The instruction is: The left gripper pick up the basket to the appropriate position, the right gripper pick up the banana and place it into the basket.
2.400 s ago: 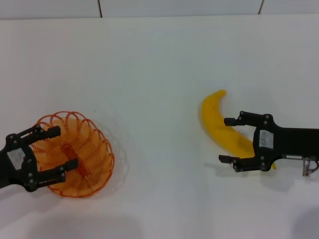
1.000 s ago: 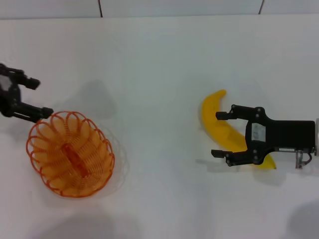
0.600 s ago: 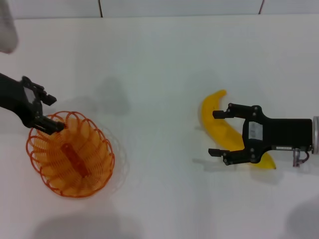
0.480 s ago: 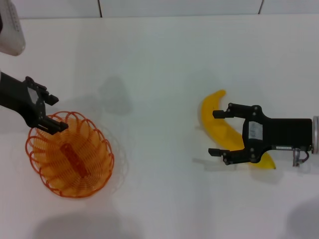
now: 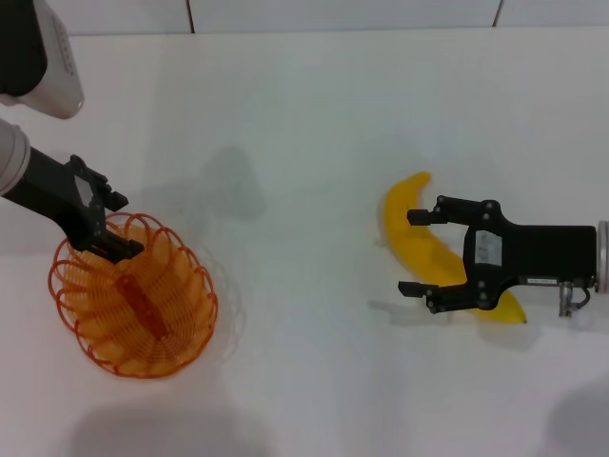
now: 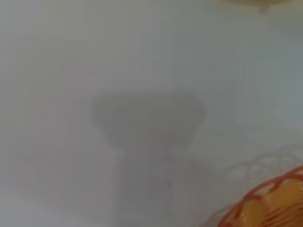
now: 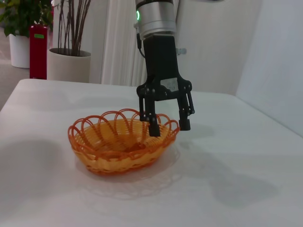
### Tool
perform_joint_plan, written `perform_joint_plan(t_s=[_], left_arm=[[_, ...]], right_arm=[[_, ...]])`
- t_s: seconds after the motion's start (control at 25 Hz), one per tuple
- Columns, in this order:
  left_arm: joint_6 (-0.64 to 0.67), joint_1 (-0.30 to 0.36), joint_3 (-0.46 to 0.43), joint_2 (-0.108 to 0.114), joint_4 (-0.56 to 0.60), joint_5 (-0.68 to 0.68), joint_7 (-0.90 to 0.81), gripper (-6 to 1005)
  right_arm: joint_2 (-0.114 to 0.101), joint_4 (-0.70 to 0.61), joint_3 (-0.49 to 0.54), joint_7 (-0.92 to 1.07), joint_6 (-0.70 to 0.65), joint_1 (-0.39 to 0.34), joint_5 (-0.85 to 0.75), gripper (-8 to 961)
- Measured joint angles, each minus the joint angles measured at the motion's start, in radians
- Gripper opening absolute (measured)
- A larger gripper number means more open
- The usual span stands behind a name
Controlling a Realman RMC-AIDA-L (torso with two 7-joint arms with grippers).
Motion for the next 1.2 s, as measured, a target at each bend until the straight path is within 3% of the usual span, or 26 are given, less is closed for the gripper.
perform_joint_plan(t_s=[0.16, 0.4, 0.8, 1.04, 1.2], left_arm=[[-0.009, -0.005, 0.01, 0.0, -0.003, 0.004, -0.021, 719], [-0.009, -0.006, 0.035, 0.0, -0.004, 0.002, -0.034, 492], [-0.009, -0.006, 0.039, 0.0, -0.004, 0.007, -0.044, 279], [-0.009, -0.006, 0.039, 0.0, -0.004, 0.008, -0.045, 86], [-0.009, -0.006, 0.04, 0.0, -0.004, 0.008, -0.046, 56]], right_arm=[[-0.001, 0.0, 0.0, 0.001, 0.001, -0.001, 0.0, 879], [-0.002, 0.001, 0.002, 0.002, -0.002, -0.001, 0.0, 880], [-0.001, 0.002, 0.005, 0.002, 0.0, -0.002, 0.0, 880], [-0.001, 0.002, 0.005, 0.002, 0.001, -0.002, 0.0, 879], [-0.001, 0.002, 0.005, 0.002, 0.002, -0.003, 0.0, 879]])
